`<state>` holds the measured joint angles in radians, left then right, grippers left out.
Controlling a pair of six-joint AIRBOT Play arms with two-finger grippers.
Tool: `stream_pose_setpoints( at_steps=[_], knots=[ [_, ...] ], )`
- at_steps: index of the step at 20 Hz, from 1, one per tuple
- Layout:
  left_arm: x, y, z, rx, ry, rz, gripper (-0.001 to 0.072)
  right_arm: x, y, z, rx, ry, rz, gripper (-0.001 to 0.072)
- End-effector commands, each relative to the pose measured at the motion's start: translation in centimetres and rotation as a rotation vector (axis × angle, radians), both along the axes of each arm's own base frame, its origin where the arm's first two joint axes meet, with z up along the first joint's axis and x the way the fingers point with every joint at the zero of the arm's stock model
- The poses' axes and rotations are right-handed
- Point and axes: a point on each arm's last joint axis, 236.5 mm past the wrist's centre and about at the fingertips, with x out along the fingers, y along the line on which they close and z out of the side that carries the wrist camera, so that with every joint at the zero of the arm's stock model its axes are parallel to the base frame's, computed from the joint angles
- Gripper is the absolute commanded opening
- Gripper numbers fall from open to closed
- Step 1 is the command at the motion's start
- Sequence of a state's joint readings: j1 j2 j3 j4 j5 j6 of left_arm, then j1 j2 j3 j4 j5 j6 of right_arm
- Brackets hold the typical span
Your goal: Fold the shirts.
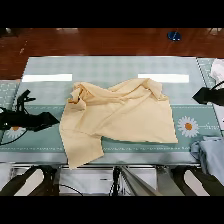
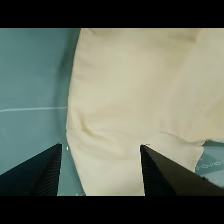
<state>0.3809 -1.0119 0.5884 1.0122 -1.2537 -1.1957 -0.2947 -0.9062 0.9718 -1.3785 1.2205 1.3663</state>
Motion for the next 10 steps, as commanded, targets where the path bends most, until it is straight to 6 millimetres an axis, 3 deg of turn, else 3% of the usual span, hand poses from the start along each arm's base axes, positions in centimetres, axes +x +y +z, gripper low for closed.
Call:
stream_pose_setpoints(
  at_steps=[1, 3, 9, 10],
  knots=[
    [-2.7, -1.6, -1.9, -0.105, 0.133, -0.033, 0.0571, -2.1, 1.0, -2.7, 0.066, 0.080, -0.009, 0.0595],
    [-2.5, -2.8, -2.2, -0.179, 0.143, -0.056, 0.0571, -2.5, 1.2, -3.0, 0.072, 0.099, -0.003, 0.0595],
    [-1.6, -2.7, -4.7, -0.170, 0.166, -0.030, 0.0568, -3.4, 1.6, -3.3, 0.086, 0.138, 0.007, 0.0594],
    [-1.2, -3.0, -4.9, -0.164, 0.152, -0.034, 0.0498, -3.5, 1.6, -3.3, 0.088, 0.142, 0.008, 0.0594]
  ],
)
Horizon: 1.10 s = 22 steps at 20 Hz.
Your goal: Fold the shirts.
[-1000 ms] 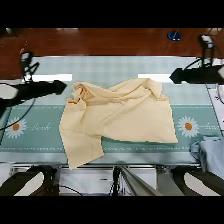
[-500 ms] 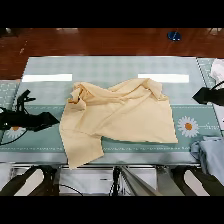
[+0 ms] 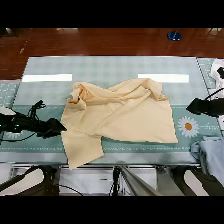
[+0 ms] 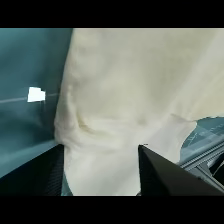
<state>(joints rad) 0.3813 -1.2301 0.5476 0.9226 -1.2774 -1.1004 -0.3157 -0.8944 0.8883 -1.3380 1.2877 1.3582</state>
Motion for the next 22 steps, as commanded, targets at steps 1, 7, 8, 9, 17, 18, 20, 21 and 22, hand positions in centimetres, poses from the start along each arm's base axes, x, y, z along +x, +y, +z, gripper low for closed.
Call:
stream_pose_setpoints(
  at_steps=[1, 7, 8, 9, 17, 18, 20, 21, 22],
  knots=[
    [1.3, -0.5, -1.3, 0.026, -0.035, 0.001, 0.0430, -0.6, 0.3, -0.2, 0.015, 0.026, 0.003, 0.0594],
    [1.9, -2.3, -3.7, 0.067, -0.008, -0.018, 0.0030, -1.4, 1.0, -0.4, 0.043, 0.062, 0.003, 0.0593],
    [1.8, -2.3, -3.8, 0.066, -0.003, -0.019, 0.0025, -1.6, 1.1, -0.4, 0.047, 0.068, 0.005, 0.0593],
    [1.8, -2.3, -3.7, 0.064, -0.007, -0.021, 0.0025, -1.6, 1.1, -0.4, 0.046, 0.071, 0.005, 0.0593],
    [1.5, -2.2, -2.0, 0.028, -0.051, -0.077, 0.0024, -5.4, -0.3, -6.3, 0.289, 0.147, -0.242, 0.0596],
    [1.7, -2.1, -1.8, 0.031, -0.061, -0.078, 0.0024, -6.4, 1.6, -7.5, 0.374, 0.170, -0.232, 0.0604],
    [2.2, -2.0, -1.4, 0.033, -0.080, -0.084, 0.0024, -8.5, 4.2, -9.4, 0.469, 0.226, -0.209, 0.0607],
    [2.5, -2.0, -1.1, 0.034, -0.089, -0.087, 0.0024, -9.4, 4.9, -10.1, 0.484, 0.253, -0.199, 0.0607],
    [2.7, -2.0, -0.9, 0.033, -0.102, -0.098, 0.0024, -10.1, 5.2, -10.7, 0.489, 0.274, -0.196, 0.0607]
  ],
)
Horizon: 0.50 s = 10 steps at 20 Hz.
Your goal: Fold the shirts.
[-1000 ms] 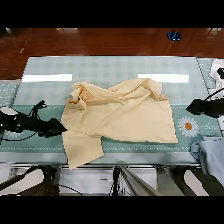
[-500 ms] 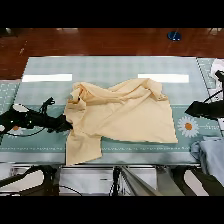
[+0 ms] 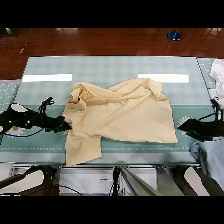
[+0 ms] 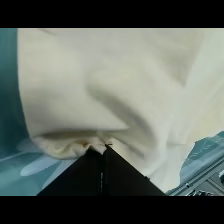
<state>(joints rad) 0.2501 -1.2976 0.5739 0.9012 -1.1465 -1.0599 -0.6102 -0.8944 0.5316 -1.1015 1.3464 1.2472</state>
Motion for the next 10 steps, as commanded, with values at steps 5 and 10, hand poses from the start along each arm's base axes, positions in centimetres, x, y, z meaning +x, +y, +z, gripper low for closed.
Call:
stream_pose_setpoints(
  at_steps=[5, 10],
  knots=[
    [2.4, 0.0, 2.6, -0.024, -0.073, -0.032, 0.0024, -2.3, 2.8, -2.1, 0.118, 0.039, 0.001, 0.0606],
    [4.0, 0.1, 4.6, -0.030, -0.120, -0.063, 0.0024, -2.9, 2.4, -3.3, 0.123, 0.112, -0.029, 0.0605]
  ],
)
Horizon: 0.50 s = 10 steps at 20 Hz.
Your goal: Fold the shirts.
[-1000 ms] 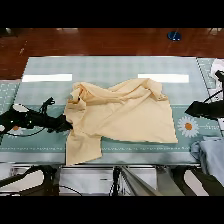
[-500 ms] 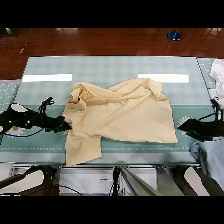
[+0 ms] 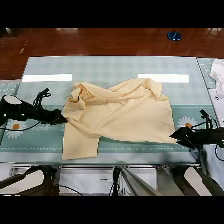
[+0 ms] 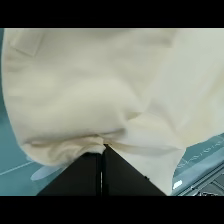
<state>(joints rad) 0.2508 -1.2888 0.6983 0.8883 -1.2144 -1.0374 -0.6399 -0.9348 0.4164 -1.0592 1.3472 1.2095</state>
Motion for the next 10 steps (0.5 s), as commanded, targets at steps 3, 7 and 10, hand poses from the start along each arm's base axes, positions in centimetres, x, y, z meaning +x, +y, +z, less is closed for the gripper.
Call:
stream_pose_setpoints(
  at_steps=[3, 7, 10],
  knots=[
    [1.3, 0.0, 1.9, -0.013, -0.038, -0.025, 0.0024, -0.3, -0.5, -0.9, -0.018, 0.035, -0.017, 0.0604],
    [1.4, 0.0, 1.9, -0.012, -0.040, -0.025, 0.0024, -0.7, -0.2, -1.8, 0.021, 0.112, -0.069, 0.0574],
    [1.2, -0.1, 2.0, -0.016, -0.035, -0.029, 0.0024, 1.3, 1.9, -2.4, 0.168, 0.115, -0.165, 0.0465]
  ],
)
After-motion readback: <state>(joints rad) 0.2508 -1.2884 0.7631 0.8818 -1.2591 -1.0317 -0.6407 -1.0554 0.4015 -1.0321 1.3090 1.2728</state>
